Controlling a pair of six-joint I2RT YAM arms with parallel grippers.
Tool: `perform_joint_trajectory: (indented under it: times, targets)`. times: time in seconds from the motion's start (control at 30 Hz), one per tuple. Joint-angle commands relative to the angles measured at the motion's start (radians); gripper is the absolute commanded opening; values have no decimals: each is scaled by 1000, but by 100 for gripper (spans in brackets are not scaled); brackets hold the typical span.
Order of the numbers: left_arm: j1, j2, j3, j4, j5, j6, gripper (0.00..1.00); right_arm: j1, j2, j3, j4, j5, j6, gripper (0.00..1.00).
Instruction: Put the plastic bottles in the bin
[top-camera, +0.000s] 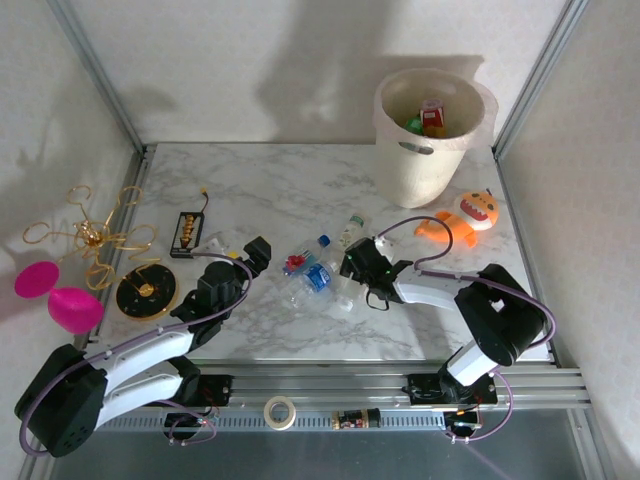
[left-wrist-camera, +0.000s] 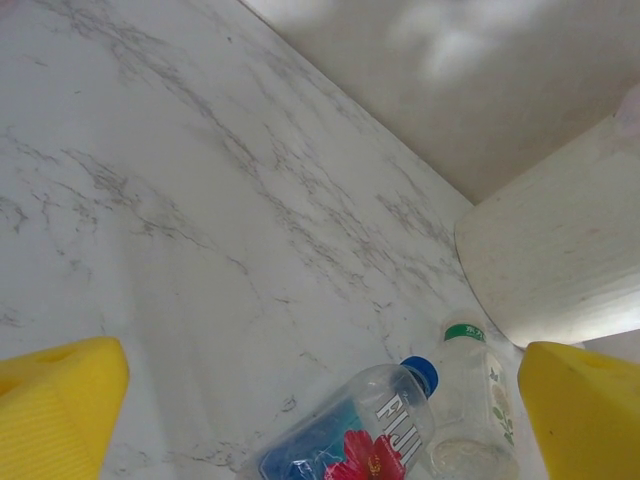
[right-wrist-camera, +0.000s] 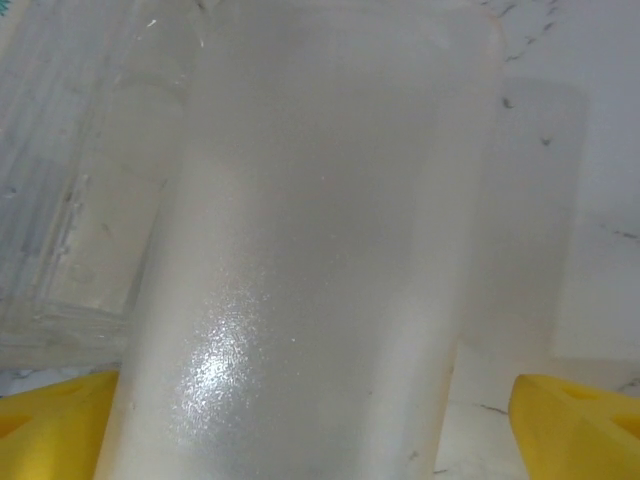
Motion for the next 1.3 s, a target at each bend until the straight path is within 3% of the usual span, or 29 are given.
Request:
perform_joint_trajectory:
  times: [0.0,0.13,0.57,0.77,0.97,1.27]
  targets:
    - [10,17,-5,32,3,-16,100,8,-20,-22,-28,47,-12,90]
    - [10,30,1,36,10,-17,100,8,2,-13,-18,33,-24,75]
    - [11,17,-5,32,6,-23,99,8,1,-17,-3,20,-41,61]
    - [11,17,-5,35,10,-23,100,8,-25,-33,27,-4,-59,49]
    - [11,10,-10,35,6,-23,100,8,-96,-57,43,-2,-80,46]
    - [11,44,-12,77,15,-23,100,7,-324,-44,55,74,-234,46]
